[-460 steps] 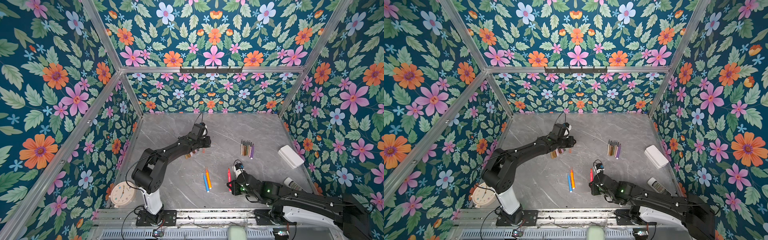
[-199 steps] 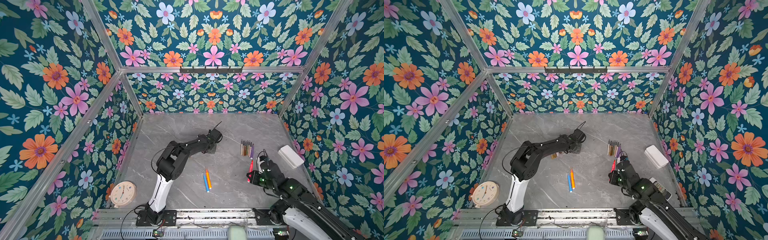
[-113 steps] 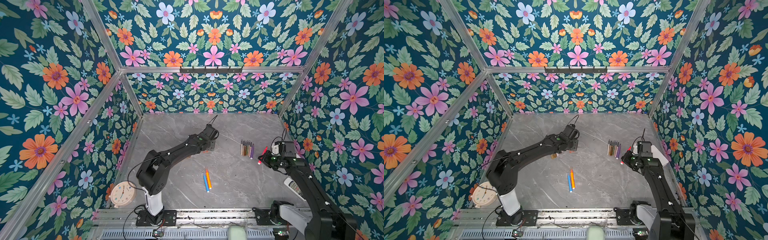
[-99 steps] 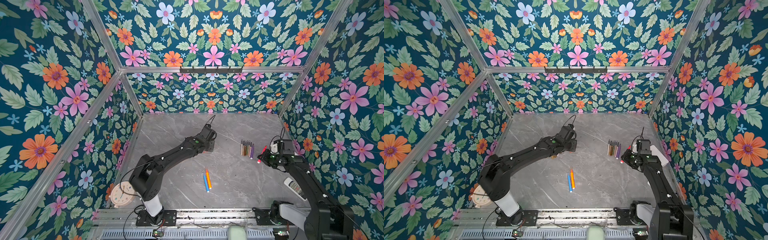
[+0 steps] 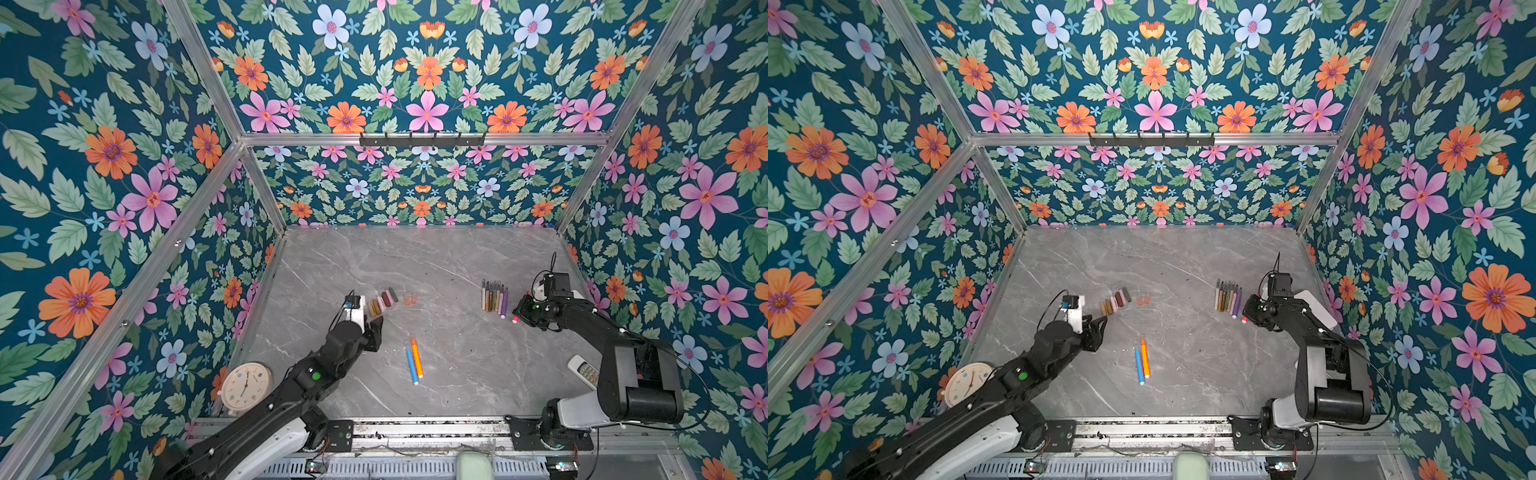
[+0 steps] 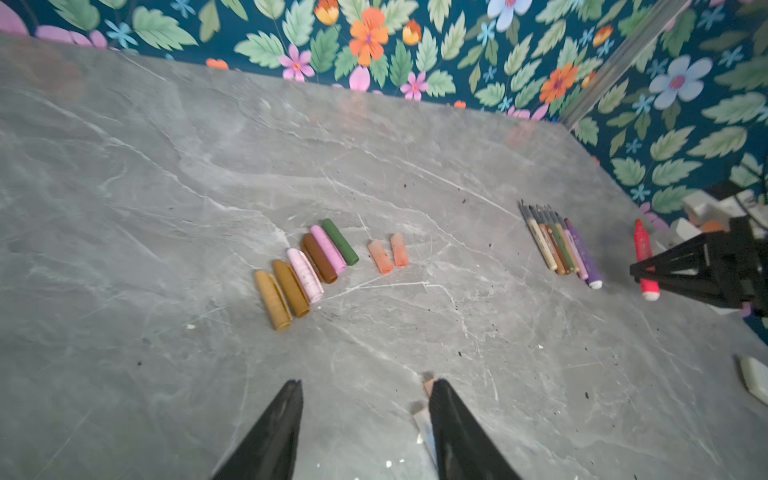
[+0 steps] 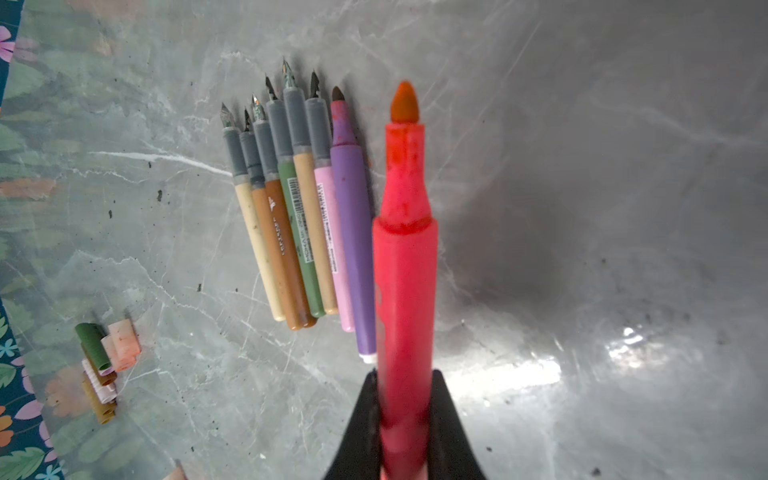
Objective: Open the pen caps
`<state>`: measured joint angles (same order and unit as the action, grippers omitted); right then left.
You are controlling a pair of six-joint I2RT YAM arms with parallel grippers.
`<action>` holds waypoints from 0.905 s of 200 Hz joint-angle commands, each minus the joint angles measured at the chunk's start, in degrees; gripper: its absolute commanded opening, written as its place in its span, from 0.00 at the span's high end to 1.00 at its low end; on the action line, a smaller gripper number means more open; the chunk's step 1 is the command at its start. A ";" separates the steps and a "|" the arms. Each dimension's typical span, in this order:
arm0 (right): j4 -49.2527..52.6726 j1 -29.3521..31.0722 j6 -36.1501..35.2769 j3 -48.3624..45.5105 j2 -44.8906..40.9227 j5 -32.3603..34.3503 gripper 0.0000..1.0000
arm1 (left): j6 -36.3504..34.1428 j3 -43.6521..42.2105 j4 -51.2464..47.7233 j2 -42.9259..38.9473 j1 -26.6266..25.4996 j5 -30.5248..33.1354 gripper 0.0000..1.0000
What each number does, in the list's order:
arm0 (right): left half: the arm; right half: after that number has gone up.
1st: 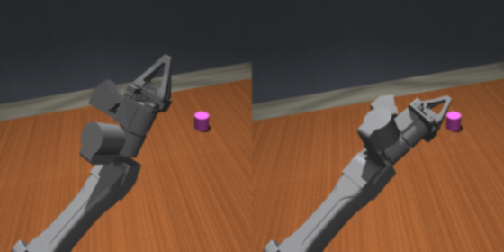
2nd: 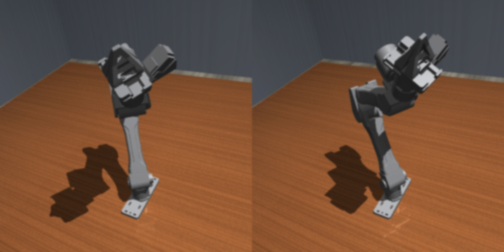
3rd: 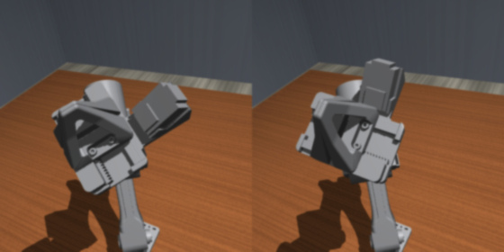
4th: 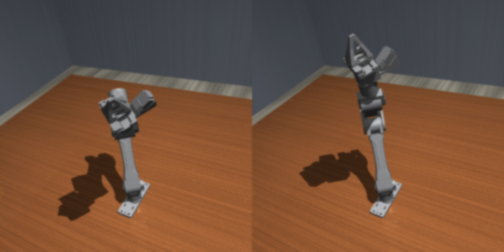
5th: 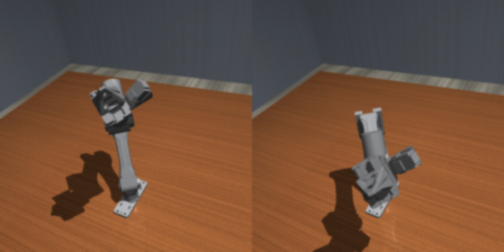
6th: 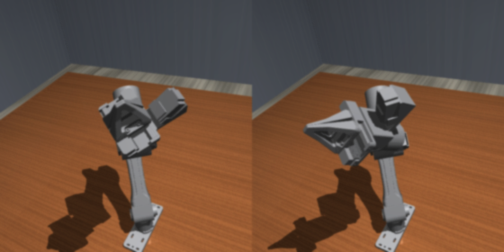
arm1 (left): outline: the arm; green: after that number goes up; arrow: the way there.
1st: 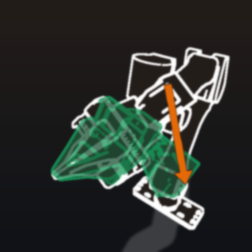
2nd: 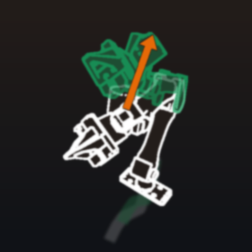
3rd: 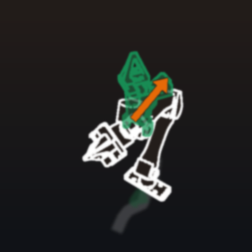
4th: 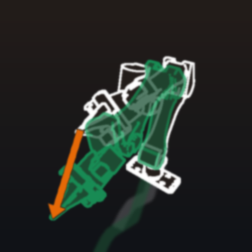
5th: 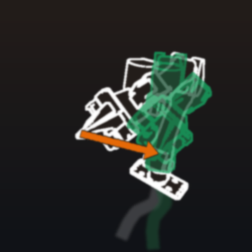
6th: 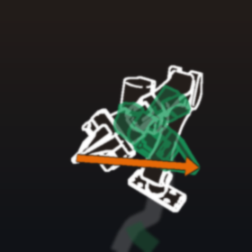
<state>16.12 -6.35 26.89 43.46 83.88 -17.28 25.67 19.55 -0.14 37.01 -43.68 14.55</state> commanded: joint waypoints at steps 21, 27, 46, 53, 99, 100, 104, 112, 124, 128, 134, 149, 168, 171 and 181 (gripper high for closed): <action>-3.14 -0.39 0.60 0.13 1.86 0.47 1.00 | 0.20 -5.23 0.85 -9.78 0.06 6.83 0.12; -3.36 -0.42 0.70 0.18 2.03 0.28 1.00 | 0.24 -5.67 0.76 -9.70 0.02 6.77 0.07; -4.12 -0.48 1.03 0.31 2.56 -0.14 0.95 | 0.51 -6.07 2.12 -7.31 0.00 6.31 0.00; -4.25 -0.51 1.14 0.43 2.82 -0.33 0.94 | 0.33 -5.78 2.61 -5.80 0.05 6.05 0.00; -4.58 -1.04 1.08 1.60 4.95 -2.29 0.88 | -1.85 -3.74 4.23 0.83 0.01 3.62 0.00; -4.59 -1.08 1.07 1.61 5.01 -2.35 0.88 | -1.89 -3.73 4.21 0.76 0.00 3.72 0.00; -4.53 -1.12 1.05 1.69 5.12 -2.53 0.88 | -1.94 -3.86 4.19 0.38 0.07 3.87 0.00; -4.63 -1.29 0.96 1.80 5.47 -2.91 0.87 | -2.02 -4.38 4.48 -0.87 0.00 4.20 0.00; -4.55 -1.38 0.90 2.02 5.85 -3.33 0.85 | -2.12 -5.53 5.14 -3.29 0.00 4.02 0.00; -4.52 -1.40 0.86 2.06 5.99 -3.44 0.85 | -2.06 -5.93 5.22 -4.28 0.00 3.99 0.00; -4.61 -1.39 0.87 2.15 6.16 -3.63 0.84 | -2.12 -6.54 5.48 -5.64 0.01 3.86 0.00; -4.82 -1.38 1.12 2.24 6.54 -3.91 0.78 | -2.11 -7.86 5.85 -8.82 0.07 4.12 0.00; -5.39 -1.43 1.51 2.14 7.32 -4.83 0.66 | -1.96 -8.95 5.87 -11.44 0.05 5.28 0.00; -5.40 -1.39 1.60 2.23 7.47 -4.98 0.65 | -1.90 -8.95 5.71 -11.70 0.08 5.47 0.00; -5.31 -1.38 1.52 2.49 7.85 -5.34 0.61 | -1.64 -8.99 5.10 -12.18 0.01 5.79 0.00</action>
<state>11.29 -7.73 28.18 45.39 91.07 -21.04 24.05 10.85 4.27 26.15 -43.66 18.90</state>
